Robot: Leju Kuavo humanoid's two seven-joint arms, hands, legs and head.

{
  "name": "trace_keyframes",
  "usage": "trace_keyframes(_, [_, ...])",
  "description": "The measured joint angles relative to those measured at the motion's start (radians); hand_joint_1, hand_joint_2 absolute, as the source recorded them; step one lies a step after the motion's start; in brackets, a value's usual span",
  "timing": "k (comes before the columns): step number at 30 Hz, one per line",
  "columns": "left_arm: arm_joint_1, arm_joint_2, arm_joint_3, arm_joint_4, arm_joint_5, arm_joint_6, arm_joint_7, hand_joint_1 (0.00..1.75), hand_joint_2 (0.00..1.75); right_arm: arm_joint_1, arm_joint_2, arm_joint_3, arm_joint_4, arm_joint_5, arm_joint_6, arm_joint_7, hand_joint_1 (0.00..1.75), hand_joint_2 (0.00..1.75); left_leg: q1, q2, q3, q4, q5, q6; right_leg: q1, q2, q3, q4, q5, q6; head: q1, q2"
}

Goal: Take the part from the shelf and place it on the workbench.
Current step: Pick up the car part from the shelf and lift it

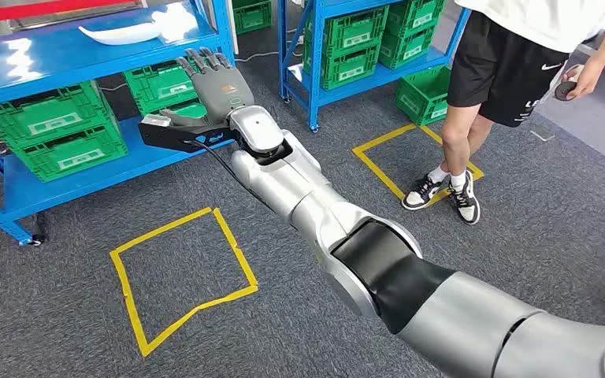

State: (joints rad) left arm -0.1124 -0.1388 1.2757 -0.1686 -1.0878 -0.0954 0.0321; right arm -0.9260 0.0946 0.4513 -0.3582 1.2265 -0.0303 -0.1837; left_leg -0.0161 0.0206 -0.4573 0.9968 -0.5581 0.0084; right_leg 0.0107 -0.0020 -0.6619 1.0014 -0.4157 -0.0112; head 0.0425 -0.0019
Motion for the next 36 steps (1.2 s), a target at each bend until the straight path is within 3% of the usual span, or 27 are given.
trace_keyframes(2, [-0.001,0.000,0.000,0.000,-0.003,-0.001,0.000,0.00,0.00,0.001,-0.002,0.000,-0.001,-0.004,-0.001,0.002,0.00,0.00,-0.002,-0.004,-0.019,0.043,0.019,-0.007,-0.007,0.001,0.022,-0.007,-0.007,-0.005,0.000,0.000])
trace_keyframes(4, [-0.004,0.000,0.000,0.001,-0.009,-0.002,0.001,0.00,0.00,0.003,-0.004,0.001,-0.002,-0.012,-0.003,0.005,0.00,0.00,0.001,-0.013,-0.087,0.157,0.051,-0.021,-0.017,0.004,0.063,-0.018,-0.026,-0.011,-0.004,0.000])
trace_keyframes(5, [-0.005,-0.001,0.000,0.002,-0.011,-0.002,0.002,0.00,0.00,0.007,-0.005,0.003,-0.002,-0.014,-0.005,0.007,0.00,0.00,0.006,-0.016,-0.134,0.218,0.049,-0.028,-0.021,0.005,0.082,-0.021,-0.039,-0.012,-0.006,0.000])
trace_keyframes(7, [-0.004,0.000,0.000,0.002,-0.014,-0.002,0.004,0.00,0.00,0.020,-0.005,0.008,-0.002,-0.018,-0.008,0.012,0.00,0.00,0.016,-0.018,-0.221,0.291,-0.023,-0.042,-0.029,0.011,0.121,-0.024,-0.071,-0.008,-0.007,0.000])
trace_keyframes(9, [-0.002,0.001,0.000,0.002,-0.015,-0.002,0.005,0.00,0.00,0.032,-0.007,0.014,-0.002,-0.020,-0.011,0.015,0.00,0.00,0.026,-0.017,-0.270,0.270,-0.101,-0.055,-0.040,0.018,0.167,-0.024,-0.108,0.000,-0.007,0.000])
trace_keyframes(10, [-0.002,0.001,0.000,0.002,-0.016,-0.002,0.005,0.00,0.00,0.036,-0.007,0.016,-0.002,-0.022,-0.011,0.016,0.00,0.00,0.031,-0.017,-0.279,0.228,-0.101,-0.060,-0.047,0.020,0.192,-0.024,-0.128,0.006,-0.007,0.000])
trace_keyframes(11, [0.000,0.002,0.000,0.002,-0.017,-0.002,0.005,0.00,0.00,0.039,-0.008,0.019,-0.001,-0.024,-0.011,0.016,0.00,0.00,0.036,-0.015,-0.281,0.169,-0.053,-0.066,-0.052,0.022,0.214,-0.024,-0.149,0.014,-0.007,0.000])
trace_keyframes(13, [0.003,0.000,0.000,0.003,-0.018,-0.003,0.005,0.00,0.00,0.043,-0.008,0.024,0.000,-0.027,-0.009,0.017,0.00,0.00,0.044,-0.003,-0.278,0.062,0.120,-0.068,-0.056,0.026,0.255,-0.025,-0.190,0.030,-0.014,0.000])
trace_keyframes(14, [0.003,0.000,0.000,0.004,-0.018,-0.004,0.005,0.00,0.00,0.044,-0.009,0.027,-0.001,-0.027,-0.007,0.018,0.00,0.00,0.044,0.002,-0.273,0.037,0.184,-0.062,-0.055,0.028,0.271,-0.032,-0.206,0.040,-0.017,0.000])
trace_keyframes(15, [0.001,0.000,0.000,0.004,-0.018,-0.004,0.004,0.00,0.00,0.043,-0.009,0.029,-0.002,-0.028,-0.006,0.018,0.00,0.00,0.043,0.004,-0.268,0.030,0.208,-0.051,-0.054,0.030,0.286,-0.032,-0.210,0.049,-0.021,0.000])
trace_keyframes(16, [-0.003,0.000,0.000,0.004,-0.018,-0.005,0.003,0.00,0.00,0.039,-0.010,0.031,-0.004,-0.028,-0.006,0.018,0.00,0.00,0.041,0.002,-0.257,0.037,0.193,-0.038,-0.054,0.031,0.287,-0.020,-0.200,0.058,-0.020,0.000])
trace_keyframes(18, [-0.008,-0.001,0.000,0.004,-0.018,-0.005,0.001,0.00,0.00,0.030,-0.010,0.036,-0.007,-0.029,-0.007,0.019,0.00,0.00,0.041,-0.005,-0.230,0.033,0.165,-0.017,-0.056,0.024,0.237,0.086,-0.141,0.066,-0.015,0.000])
trace_keyframes(19, [-0.010,-0.002,0.000,0.004,-0.018,-0.005,0.000,0.00,0.00,0.028,-0.011,0.040,-0.007,-0.030,-0.007,0.019,0.00,0.00,0.040,-0.007,-0.212,0.030,0.151,-0.009,-0.056,0.018,0.185,0.162,-0.119,0.066,-0.012,0.000])
trace_keyframes(20, [-0.010,-0.002,0.000,0.003,-0.018,-0.005,0.000,0.00,0.00,0.031,-0.011,0.043,-0.007,-0.032,-0.007,0.019,0.00,0.00,0.039,-0.010,-0.192,0.025,0.135,-0.003,-0.053,0.012,0.127,0.233,-0.117,0.065,-0.009,0.000])
trace_keyframes(21, [-0.008,-0.002,0.000,0.004,-0.018,-0.005,0.000,0.00,0.00,0.036,-0.013,0.046,-0.006,-0.034,-0.007,0.020,0.00,0.00,0.037,-0.013,-0.169,0.021,0.118,0.002,-0.049,0.008,0.071,0.281,-0.144,0.063,-0.008,0.000])
trace_keyframes(22, [-0.006,-0.002,0.000,0.004,-0.018,-0.005,0.001,0.00,0.00,0.042,-0.015,0.048,-0.006,-0.036,-0.007,0.023,0.00,0.00,0.033,-0.018,-0.144,0.016,0.100,0.005,-0.043,0.007,0.023,0.305,-0.189,0.060,-0.007,0.000])
trace_keyframes(24, [0.000,-0.002,0.000,0.004,-0.019,-0.005,0.002,0.00,0.00,0.053,-0.021,0.049,-0.005,-0.040,-0.008,0.029,0.00,0.00,0.024,-0.027,-0.086,0.007,0.061,0.010,-0.029,0.007,-0.044,0.284,-0.279,0.048,-0.006,0.000])
trace_keyframes(25, [0.003,-0.002,0.000,0.004,-0.019,-0.005,0.002,0.00,0.00,0.057,-0.024,0.050,-0.004,-0.042,-0.008,0.031,0.00,0.00,0.019,-0.030,-0.055,0.002,0.040,0.012,-0.020,0.007,-0.064,0.246,-0.288,0.038,-0.005,0.000])
trace_keyframes(26, [0.005,-0.003,0.000,0.005,-0.019,-0.005,0.002,0.00,0.00,0.062,-0.027,0.051,-0.003,-0.044,-0.008,0.032,0.00,0.00,0.014,-0.032,-0.025,-0.003,0.019,0.015,-0.011,0.006,-0.075,0.188,-0.247,0.024,-0.005,0.000])
trace_keyframes(28, [0.006,-0.006,0.000,0.006,-0.021,-0.005,0.002,0.00,0.00,0.071,-0.036,0.055,0.001,-0.046,-0.009,0.032,0.00,0.00,0.006,-0.037,0.032,-0.015,-0.025,0.016,0.008,0.009,-0.073,0.062,-0.048,-0.005,-0.006,0.000])
trace_keyframes(29, [0.004,-0.008,0.000,0.006,-0.022,-0.005,0.003,0.00,0.00,0.074,-0.040,0.056,0.002,-0.047,-0.009,0.032,0.00,0.00,0.004,-0.039,0.059,-0.025,-0.046,0.015,0.016,0.011,-0.060,0.020,0.036,-0.013,-0.006,0.000])
trace_keyframes(30, [0.001,-0.009,0.000,0.006,-0.022,-0.004,0.002,0.00,0.00,0.071,-0.041,0.058,0.001,-0.047,-0.010,0.033,0.00,0.00,0.002,-0.041,0.089,-0.027,-0.056,0.012,0.019,0.016,-0.045,-0.002,0.077,-0.016,-0.007,0.000])
trace_keyframes(32, [-0.006,-0.007,0.001,0.004,-0.023,-0.003,0.001,0.00,0.00,0.047,-0.039,0.059,-0.005,-0.049,-0.012,0.033,0.00,0.00,0.001,-0.040,0.103,0.014,-0.036,0.003,0.018,0.024,-0.010,-0.008,0.049,-0.018,-0.003,0.000])
trace_keyframes(33, [-0.010,-0.006,0.001,0.003,-0.023,-0.003,-0.002,0.00,0.00,0.033,-0.037,0.060,-0.008,-0.050,-0.012,0.033,0.00,0.00,0.001,-0.038,0.081,0.070,-0.010,-0.003,0.015,0.028,0.007,-0.012,0.034,-0.024,-0.003,0.000])
trace_keyframes(34, [-0.016,-0.005,0.001,0.003,-0.024,-0.003,-0.003,0.00,0.00,0.024,-0.035,0.062,-0.008,-0.051,-0.010,0.034,0.00,0.00,0.001,-0.036,0.038,0.136,0.007,-0.008,0.013,0.029,0.026,-0.013,0.019,-0.030,-0.001,0.000])
trace_keyframes(35, [-0.019,-0.004,0.000,0.003,-0.024,-0.003,-0.005,0.00,0.00,0.024,-0.034,0.064,-0.008,-0.051,-0.009,0.034,0.00,0.00,0.003,-0.033,-0.010,0.202,0.003,-0.014,0.010,0.029,0.046,-0.014,0.005,-0.035,-0.001,0.000])
trace_keyframes(36, [-0.021,-0.004,0.000,0.004,-0.025,-0.003,-0.005,0.00,0.00,0.031,-0.034,0.066,-0.007,-0.051,-0.008,0.035,0.00,0.00,0.005,-0.032,-0.058,0.253,-0.022,-0.018,0.009,0.029,0.064,-0.014,-0.012,-0.039,-0.001,0.000])
